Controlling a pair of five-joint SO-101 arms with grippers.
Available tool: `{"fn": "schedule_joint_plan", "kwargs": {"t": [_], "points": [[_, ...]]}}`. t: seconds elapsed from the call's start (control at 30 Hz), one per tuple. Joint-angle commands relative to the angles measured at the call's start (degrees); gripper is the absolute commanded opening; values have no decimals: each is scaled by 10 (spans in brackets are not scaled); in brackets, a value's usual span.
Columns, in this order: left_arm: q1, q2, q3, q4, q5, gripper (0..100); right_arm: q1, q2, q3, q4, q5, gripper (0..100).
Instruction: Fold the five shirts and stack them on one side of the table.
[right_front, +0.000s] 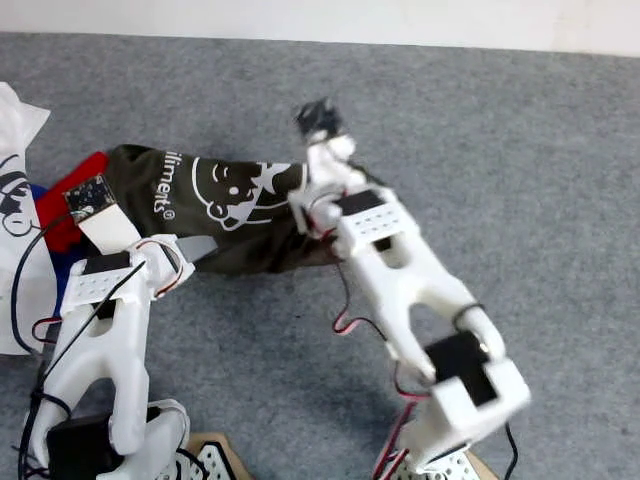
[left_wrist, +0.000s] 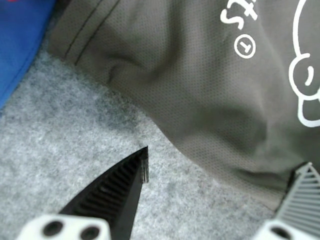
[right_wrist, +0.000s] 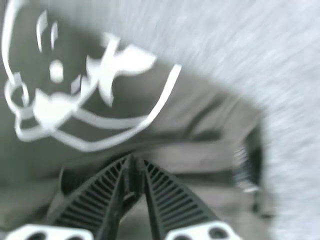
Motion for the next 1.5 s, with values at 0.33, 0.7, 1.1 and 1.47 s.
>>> {"fn": "schedule_joint_plan", "kwargs": {"t": [0.33,0.7,1.1,1.47], "points": [[26,-16,10,-25,0,425,-52,-309,203,186,5,8],[24,-16,10,-25,0,425,-73,-117,124,122,-34,8],[24,-16,9,-25,0,425,-73,-17,15,87,-43,8],[23,-16,9,-25,0,425,-48,124,-108,80,-41,8]]}}
